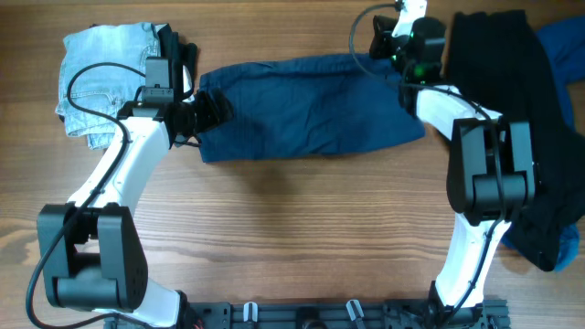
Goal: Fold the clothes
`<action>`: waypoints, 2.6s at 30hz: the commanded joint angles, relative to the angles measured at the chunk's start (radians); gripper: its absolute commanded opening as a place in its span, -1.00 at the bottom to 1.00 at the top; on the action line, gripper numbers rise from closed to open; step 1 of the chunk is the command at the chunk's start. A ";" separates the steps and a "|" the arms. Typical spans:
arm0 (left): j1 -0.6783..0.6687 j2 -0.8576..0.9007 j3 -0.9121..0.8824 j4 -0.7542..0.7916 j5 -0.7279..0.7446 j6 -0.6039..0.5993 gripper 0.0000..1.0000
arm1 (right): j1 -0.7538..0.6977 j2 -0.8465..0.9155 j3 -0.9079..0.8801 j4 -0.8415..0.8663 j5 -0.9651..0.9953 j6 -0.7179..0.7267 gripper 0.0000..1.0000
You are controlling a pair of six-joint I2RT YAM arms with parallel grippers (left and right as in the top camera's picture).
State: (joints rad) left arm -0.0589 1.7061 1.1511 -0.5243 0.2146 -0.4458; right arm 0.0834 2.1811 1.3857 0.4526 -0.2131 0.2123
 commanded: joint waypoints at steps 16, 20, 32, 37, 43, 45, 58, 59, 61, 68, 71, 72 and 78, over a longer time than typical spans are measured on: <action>-0.004 -0.006 -0.005 -0.067 -0.116 -0.014 0.78 | -0.076 -0.174 -0.078 -0.757 -0.038 -0.029 -0.92; -0.004 -0.006 -0.005 -0.064 -0.143 -0.014 0.54 | -0.076 -0.174 -0.109 -0.756 -0.022 -0.026 -0.91; -0.005 0.023 -0.008 0.047 -0.193 0.058 -0.92 | -0.076 -0.174 -0.212 -0.730 0.092 -0.027 -0.91; 0.005 0.093 -0.008 0.066 -0.097 0.058 -0.38 | -0.076 -0.174 -0.212 -0.726 0.110 -0.029 -0.91; 0.042 0.129 -0.008 0.072 0.019 0.155 0.19 | -0.076 -0.174 -0.213 -0.727 0.110 -0.030 -0.91; 0.061 0.129 -0.008 0.070 0.039 0.195 0.30 | -0.076 -0.174 -0.213 -0.727 0.110 -0.030 -0.91; 0.142 0.186 -0.008 0.142 0.251 0.517 0.52 | -0.076 -0.174 -0.213 -0.742 0.121 -0.030 -0.91; 0.142 0.197 -0.008 0.154 0.268 0.517 0.50 | -0.076 -0.174 -0.213 -0.743 0.129 -0.030 -0.91; 0.142 0.213 -0.008 0.166 0.290 0.517 0.47 | -0.076 -0.174 -0.213 -0.747 0.140 -0.030 -0.91; 0.142 0.264 -0.008 0.174 0.285 0.517 0.43 | -0.076 -0.174 -0.213 -0.749 0.139 -0.030 -0.91; 0.142 0.286 -0.008 0.178 0.264 0.517 0.43 | -0.076 -0.174 -0.213 -0.749 0.139 -0.030 -0.91; 0.142 0.296 -0.008 0.179 0.264 0.517 0.43 | -0.076 -0.174 -0.213 -0.749 0.139 -0.030 -0.91; 0.135 0.357 -0.008 0.238 0.369 0.482 0.39 | -0.076 -0.174 -0.213 -0.742 0.139 -0.028 -0.91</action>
State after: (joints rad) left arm 0.0834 1.9812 1.1522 -0.3019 0.5076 0.0479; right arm 0.0116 2.0045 1.1931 -0.2802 -0.1287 0.1963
